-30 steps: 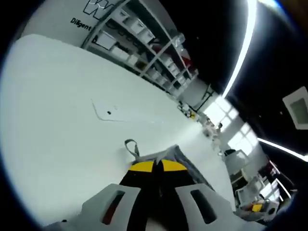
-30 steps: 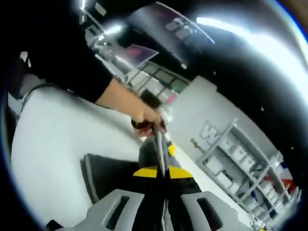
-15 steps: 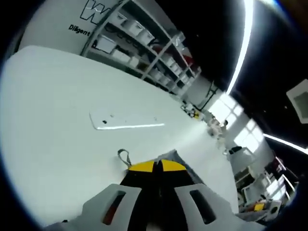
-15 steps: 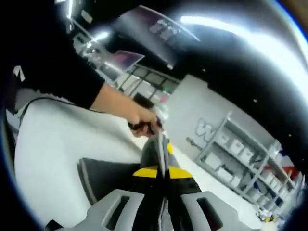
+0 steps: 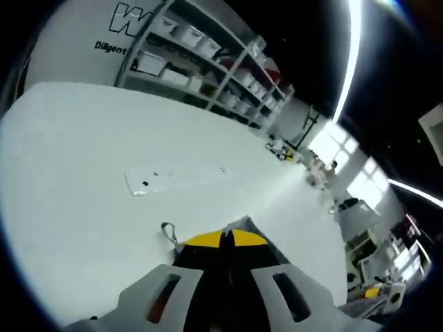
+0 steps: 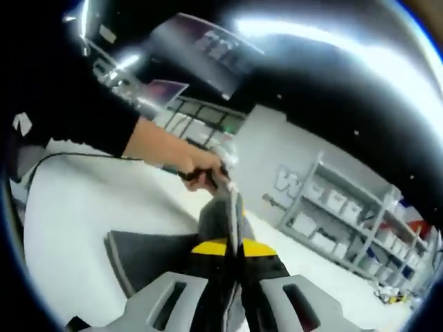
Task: Open the folded towel by lifting each exposed corner and separating the folded layers until the towel lies flat within the target outline without major curled edges
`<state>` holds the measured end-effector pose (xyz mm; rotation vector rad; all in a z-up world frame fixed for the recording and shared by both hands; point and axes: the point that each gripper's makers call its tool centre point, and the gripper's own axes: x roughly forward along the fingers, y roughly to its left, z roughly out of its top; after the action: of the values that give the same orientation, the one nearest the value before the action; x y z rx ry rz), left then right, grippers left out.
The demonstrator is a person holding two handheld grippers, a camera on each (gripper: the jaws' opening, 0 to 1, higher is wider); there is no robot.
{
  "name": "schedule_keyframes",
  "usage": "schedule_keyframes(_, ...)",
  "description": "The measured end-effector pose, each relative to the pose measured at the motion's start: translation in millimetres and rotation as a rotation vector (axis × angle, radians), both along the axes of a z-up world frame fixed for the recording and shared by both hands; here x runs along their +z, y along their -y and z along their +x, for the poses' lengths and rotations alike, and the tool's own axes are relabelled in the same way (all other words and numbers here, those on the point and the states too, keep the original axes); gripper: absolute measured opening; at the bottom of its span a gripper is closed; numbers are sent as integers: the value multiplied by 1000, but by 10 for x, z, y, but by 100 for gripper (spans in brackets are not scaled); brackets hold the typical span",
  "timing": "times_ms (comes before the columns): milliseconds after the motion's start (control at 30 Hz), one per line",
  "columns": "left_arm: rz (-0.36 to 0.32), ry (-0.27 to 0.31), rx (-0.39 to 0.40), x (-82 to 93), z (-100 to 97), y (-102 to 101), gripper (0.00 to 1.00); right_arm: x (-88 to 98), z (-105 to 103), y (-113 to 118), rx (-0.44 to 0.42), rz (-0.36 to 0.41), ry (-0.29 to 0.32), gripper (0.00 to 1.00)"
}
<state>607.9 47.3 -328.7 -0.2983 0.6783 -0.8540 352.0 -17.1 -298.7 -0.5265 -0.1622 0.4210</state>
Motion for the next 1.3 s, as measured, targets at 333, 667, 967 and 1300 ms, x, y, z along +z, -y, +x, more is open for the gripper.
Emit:
schedule_keyframes(333,161,39,-28,138,75,133,2,41,-35,107,-12,53,-29,0)
schedule_keyframes(667,274,95,-40,334,63,450,2,152,-72,340,-5,226,-40,0)
schedule_keyframes(967,333,128,-32,440,13,834,2,162,-95,617,-49,246,-22,0)
schedule_keyframes(1300,324,146,-44,480,110,1370,2,171,-99,940,-92,285,-16,0)
